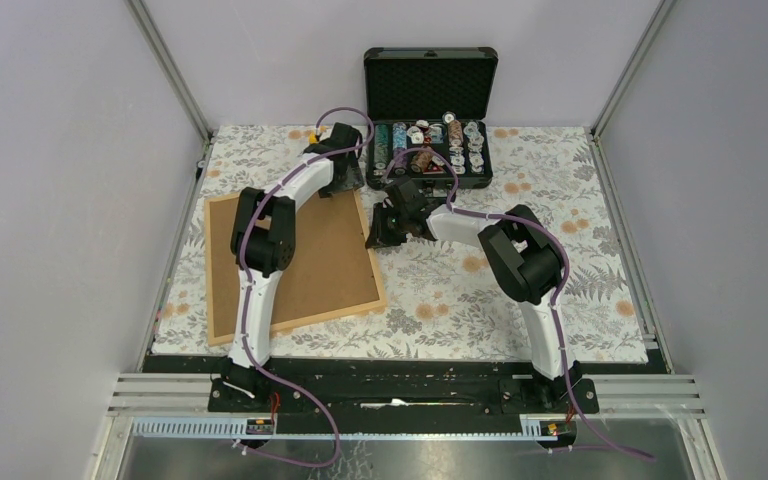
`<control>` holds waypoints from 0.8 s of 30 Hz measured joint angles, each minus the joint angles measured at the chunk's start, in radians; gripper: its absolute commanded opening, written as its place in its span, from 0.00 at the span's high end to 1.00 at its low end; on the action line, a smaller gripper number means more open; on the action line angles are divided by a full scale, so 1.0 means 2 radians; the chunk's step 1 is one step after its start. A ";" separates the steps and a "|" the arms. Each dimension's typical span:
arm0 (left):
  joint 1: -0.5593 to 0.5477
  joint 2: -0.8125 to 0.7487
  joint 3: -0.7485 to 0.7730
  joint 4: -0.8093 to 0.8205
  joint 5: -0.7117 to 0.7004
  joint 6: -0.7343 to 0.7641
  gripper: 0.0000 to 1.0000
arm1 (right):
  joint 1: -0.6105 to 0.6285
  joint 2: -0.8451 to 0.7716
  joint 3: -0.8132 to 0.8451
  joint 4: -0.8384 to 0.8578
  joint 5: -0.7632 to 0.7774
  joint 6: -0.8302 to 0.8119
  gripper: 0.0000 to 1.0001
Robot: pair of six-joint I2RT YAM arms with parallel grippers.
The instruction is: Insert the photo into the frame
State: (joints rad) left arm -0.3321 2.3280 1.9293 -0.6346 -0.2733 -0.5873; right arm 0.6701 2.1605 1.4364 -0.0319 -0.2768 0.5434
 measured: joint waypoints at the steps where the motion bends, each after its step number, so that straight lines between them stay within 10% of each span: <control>1: 0.000 0.000 0.000 0.000 -0.001 0.000 0.28 | 0.000 0.000 0.000 0.000 0.000 0.000 0.99; 24: -0.001 -0.034 -0.067 0.049 -0.004 0.002 0.27 | 0.000 -0.001 -0.004 0.005 -0.001 -0.001 0.98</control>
State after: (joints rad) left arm -0.3336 2.2601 1.7950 -0.5358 -0.2810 -0.5838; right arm 0.6697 2.1578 1.4288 -0.0212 -0.2794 0.5423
